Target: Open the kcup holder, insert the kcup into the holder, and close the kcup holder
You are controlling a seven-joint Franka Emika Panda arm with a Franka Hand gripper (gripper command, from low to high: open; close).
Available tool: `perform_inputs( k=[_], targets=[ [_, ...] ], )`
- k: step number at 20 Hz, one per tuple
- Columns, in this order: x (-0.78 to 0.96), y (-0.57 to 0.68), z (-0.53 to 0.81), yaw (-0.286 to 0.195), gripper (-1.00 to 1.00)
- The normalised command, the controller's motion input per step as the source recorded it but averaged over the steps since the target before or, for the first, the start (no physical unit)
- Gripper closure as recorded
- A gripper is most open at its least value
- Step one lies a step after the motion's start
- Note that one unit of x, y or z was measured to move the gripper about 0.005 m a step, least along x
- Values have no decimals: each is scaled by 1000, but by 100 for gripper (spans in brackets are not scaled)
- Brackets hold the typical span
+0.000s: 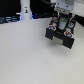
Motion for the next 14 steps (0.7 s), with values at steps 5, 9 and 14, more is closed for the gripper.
perform_inputs(
  k=[5, 9, 14],
  targets=[
    [-10, -14, -221, -3, 100],
    [20, 59, -241, 9, 100],
    [45, 80, -20, 16, -100]
  ],
)
